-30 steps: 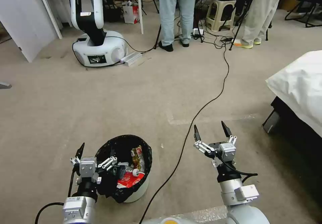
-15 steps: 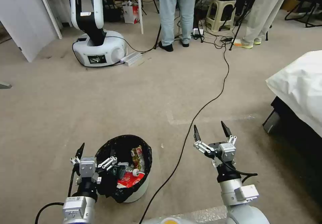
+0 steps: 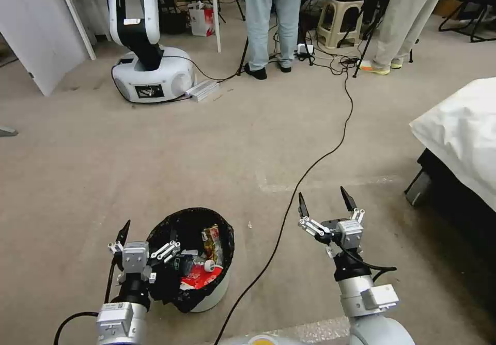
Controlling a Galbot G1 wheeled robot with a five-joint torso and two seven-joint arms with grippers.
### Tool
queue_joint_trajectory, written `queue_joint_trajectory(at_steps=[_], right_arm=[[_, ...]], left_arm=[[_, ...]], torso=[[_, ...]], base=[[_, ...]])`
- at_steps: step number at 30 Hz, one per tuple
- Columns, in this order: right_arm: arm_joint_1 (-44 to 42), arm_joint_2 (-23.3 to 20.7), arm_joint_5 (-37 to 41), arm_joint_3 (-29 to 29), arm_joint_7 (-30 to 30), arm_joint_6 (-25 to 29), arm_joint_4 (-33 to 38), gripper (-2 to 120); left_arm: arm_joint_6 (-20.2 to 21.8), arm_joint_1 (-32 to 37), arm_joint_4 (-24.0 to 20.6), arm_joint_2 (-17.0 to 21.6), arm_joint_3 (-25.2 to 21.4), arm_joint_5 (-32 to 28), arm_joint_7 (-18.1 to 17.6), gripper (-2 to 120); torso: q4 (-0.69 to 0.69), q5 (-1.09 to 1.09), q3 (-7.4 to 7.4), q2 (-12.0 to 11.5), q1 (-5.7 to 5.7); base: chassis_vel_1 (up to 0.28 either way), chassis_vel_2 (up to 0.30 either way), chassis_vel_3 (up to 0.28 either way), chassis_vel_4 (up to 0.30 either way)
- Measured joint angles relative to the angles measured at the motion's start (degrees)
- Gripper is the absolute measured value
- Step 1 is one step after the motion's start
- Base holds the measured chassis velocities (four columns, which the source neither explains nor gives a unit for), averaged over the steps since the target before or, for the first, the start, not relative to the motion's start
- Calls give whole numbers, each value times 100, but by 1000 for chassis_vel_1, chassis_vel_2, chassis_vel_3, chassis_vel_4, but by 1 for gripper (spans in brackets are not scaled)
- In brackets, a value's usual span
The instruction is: Pick up the trash bin, then pick up the garbage from the floor and place it into the trash bin.
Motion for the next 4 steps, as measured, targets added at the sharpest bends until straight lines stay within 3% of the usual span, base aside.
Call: queue_joint_trajectory(at_steps=[4], right_arm=[[0,0,0,0,0,1,0,100]], left_arm=[[2,0,0,0,0,0,1,100]], torso=[[0,0,0,0,0]], base=[[0,0,0,0]])
